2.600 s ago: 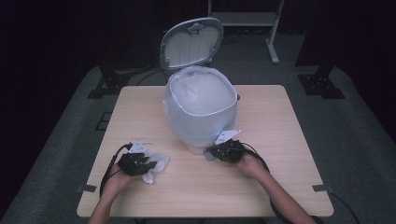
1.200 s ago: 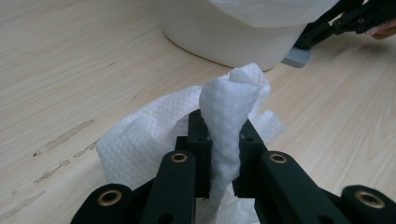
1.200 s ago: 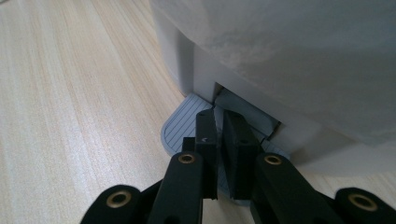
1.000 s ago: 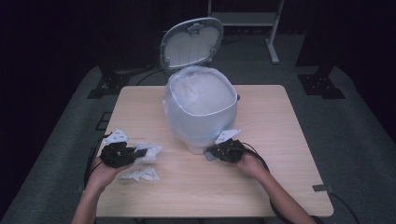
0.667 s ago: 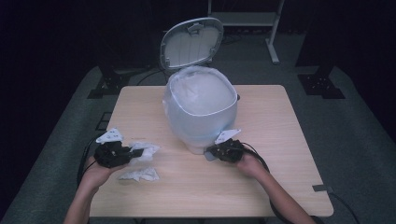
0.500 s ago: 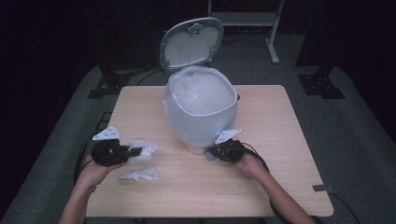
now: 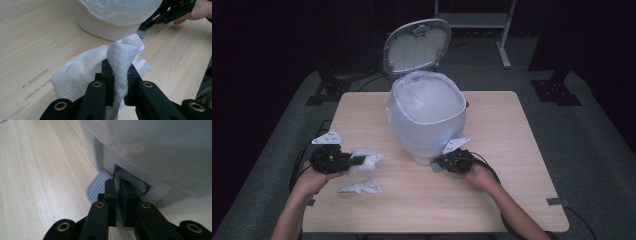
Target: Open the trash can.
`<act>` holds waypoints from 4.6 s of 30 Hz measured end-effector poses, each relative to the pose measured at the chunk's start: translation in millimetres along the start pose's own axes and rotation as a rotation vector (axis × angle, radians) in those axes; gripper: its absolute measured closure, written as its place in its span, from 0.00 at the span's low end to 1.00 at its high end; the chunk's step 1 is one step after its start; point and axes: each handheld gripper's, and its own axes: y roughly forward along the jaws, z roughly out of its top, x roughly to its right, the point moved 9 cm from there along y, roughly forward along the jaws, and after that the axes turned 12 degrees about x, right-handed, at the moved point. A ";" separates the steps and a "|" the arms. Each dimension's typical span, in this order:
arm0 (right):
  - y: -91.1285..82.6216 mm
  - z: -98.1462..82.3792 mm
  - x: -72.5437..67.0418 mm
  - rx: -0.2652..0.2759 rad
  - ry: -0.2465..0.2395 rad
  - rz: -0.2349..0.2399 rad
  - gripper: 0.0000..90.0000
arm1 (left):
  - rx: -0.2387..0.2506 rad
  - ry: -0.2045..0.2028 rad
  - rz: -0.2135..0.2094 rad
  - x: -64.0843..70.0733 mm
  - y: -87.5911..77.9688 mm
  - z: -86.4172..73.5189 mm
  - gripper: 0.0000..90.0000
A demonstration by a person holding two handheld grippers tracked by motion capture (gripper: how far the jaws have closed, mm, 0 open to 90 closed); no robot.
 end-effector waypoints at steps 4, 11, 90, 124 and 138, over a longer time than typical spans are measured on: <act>0.0 0.0 0.0 -0.001 0.000 0.001 0.94 | -0.003 0.006 -0.010 1.7 -0.5 4.4 0.91; -0.1 -0.1 0.2 -0.004 -0.005 0.003 0.94 | -0.008 0.005 -0.015 2.3 -3.3 13.7 0.91; -0.2 -0.1 -0.5 0.005 0.003 0.010 0.94 | -0.022 0.085 -0.061 23.5 -31.1 123.4 0.91; -0.2 -0.2 0.3 0.005 -0.003 0.009 0.94 | -0.057 0.142 -0.081 36.7 -18.0 160.5 0.92; -0.1 -0.2 0.3 0.006 -0.003 0.008 0.94 | -0.067 0.161 -0.096 43.3 -9.1 174.9 0.91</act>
